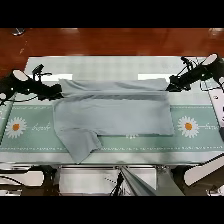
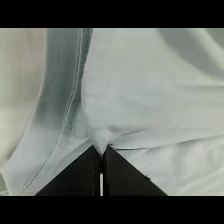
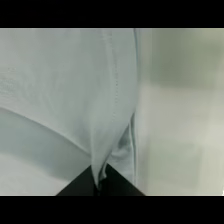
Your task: Fold the shirts.
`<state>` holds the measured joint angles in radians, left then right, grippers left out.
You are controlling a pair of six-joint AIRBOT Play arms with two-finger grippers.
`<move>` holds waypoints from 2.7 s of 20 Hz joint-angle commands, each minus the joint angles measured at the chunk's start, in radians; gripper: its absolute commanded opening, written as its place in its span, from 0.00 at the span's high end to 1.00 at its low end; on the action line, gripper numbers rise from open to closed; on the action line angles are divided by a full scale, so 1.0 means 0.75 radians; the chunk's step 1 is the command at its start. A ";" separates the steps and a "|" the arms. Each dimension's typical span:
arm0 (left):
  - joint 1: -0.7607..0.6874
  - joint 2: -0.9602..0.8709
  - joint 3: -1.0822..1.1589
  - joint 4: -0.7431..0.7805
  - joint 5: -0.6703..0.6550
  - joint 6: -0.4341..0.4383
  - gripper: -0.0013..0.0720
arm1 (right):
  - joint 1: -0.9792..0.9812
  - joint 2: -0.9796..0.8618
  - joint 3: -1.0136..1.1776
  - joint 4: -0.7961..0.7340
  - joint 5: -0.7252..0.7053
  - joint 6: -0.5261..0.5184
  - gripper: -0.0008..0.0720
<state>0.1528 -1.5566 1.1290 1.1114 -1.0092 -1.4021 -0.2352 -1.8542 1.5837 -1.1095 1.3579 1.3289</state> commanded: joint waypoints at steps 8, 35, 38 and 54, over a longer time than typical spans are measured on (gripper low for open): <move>0.053 -0.003 0.001 0.102 -0.230 0.005 0.95 | 0.003 -0.001 -0.010 0.002 0.033 0.006 0.96; 0.662 0.818 -0.986 -0.287 -0.356 0.220 0.02 | -0.249 1.347 -1.404 0.630 -0.229 -0.183 0.13; 0.607 0.814 -1.041 -0.286 -0.303 0.225 0.02 | -0.249 1.347 -1.404 0.665 -0.228 -0.183 0.13; 0.207 0.639 -1.068 -0.415 -0.144 0.359 0.95 | -0.398 1.345 -1.404 0.330 -0.327 0.007 0.13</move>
<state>0.3256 -1.0691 0.3267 0.8211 -1.1152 -1.1564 -0.4709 -0.8448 0.5308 -0.7048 1.1297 1.2709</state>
